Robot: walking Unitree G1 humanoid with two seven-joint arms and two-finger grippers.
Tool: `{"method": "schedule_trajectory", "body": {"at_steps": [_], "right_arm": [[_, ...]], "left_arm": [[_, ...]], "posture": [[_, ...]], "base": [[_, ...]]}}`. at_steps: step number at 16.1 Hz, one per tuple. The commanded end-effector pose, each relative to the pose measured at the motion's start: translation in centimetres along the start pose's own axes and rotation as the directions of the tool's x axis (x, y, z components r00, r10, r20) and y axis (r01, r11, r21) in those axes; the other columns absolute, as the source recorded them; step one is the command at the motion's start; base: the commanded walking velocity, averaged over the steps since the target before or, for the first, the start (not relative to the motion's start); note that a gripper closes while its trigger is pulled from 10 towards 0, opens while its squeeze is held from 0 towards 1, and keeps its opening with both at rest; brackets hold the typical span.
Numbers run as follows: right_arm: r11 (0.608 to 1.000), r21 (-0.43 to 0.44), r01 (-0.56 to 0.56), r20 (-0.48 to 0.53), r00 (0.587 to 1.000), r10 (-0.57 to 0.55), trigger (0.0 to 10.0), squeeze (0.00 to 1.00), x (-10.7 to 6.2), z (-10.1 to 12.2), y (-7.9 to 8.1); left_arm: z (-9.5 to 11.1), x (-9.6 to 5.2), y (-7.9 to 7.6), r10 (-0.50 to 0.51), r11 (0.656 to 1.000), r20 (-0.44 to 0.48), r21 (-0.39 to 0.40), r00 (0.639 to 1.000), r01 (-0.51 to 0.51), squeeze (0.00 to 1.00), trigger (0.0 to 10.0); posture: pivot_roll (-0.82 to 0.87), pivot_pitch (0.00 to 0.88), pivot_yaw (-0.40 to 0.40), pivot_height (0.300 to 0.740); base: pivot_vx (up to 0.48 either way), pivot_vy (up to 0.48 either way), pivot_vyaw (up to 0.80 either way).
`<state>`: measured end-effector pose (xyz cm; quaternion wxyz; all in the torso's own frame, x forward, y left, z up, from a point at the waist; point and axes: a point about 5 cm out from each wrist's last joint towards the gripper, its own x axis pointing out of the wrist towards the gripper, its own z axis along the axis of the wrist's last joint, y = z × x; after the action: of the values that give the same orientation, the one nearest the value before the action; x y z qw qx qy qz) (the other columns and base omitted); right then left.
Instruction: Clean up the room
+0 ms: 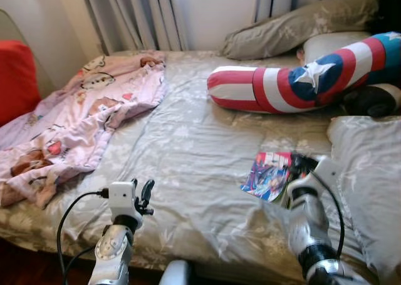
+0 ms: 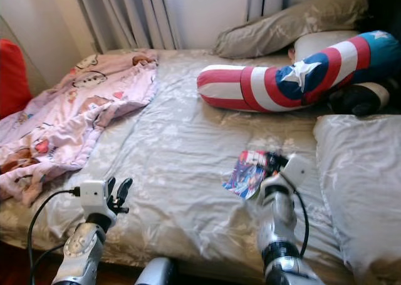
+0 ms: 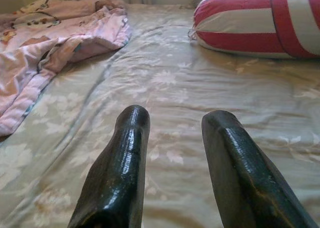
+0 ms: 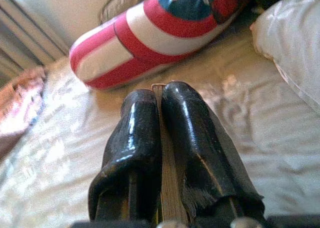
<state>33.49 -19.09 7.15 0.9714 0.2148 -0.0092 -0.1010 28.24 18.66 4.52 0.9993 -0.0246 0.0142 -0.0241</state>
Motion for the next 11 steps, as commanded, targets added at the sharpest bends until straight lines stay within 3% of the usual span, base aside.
{"method": "schedule_trajectory", "body": {"at_steps": [1,4,6,9,11], "right_arm": [[0.998,0.057,-0.007,0.037,0.999,0.005,10.0,0.0,0.7,0.9,0.5],[0.983,0.182,0.013,0.104,0.994,-0.033,10.0,0.0,1.6,2.5,0.6],[0.95,0.307,0.048,0.136,0.986,-0.094,10.0,0.0,1.8,3.1,-0.3],[0.866,0.46,0.194,0.05,0.969,-0.243,10.0,0.0,0.9,1.7,-3.2],[0.827,0.514,0.227,0.023,0.96,-0.278,10.0,0.0,0.7,1.4,-4.0]], "left_arm": [[0.4,0.1,0.2,0.002,1.0,0.005,0.008,1.0,-0.002,0.0,10.0],[0.6,-0.2,0.9,0.014,1.0,0.011,0.022,1.0,-0.014,0.0,10.0],[0.6,-0.7,1.3,0.02,0.999,0.006,0.034,1.0,-0.02,0.0,10.0],[0.5,-1.7,1.8,0.026,0.998,0.003,0.052,1.0,-0.027,0.0,10.0],[0.7,-2.2,2.4,0.04,0.997,0.005,0.061,0.999,-0.04,0.0,10.0]], "posture": [[0.08,0.0,0.077,0.651],[0.1,0.0,0.086,0.651],[0.13,0.008,0.091,0.651],[0.17,0.031,0.087,0.651],[0.19,0.05,0.084,0.651]], "base": [[0.0,0.0,0.0],[0.0,0.0,0.0],[0.0,0.0,0.0],[0.0,0.0,0.0],[0.0,0.0,0.0]]}}
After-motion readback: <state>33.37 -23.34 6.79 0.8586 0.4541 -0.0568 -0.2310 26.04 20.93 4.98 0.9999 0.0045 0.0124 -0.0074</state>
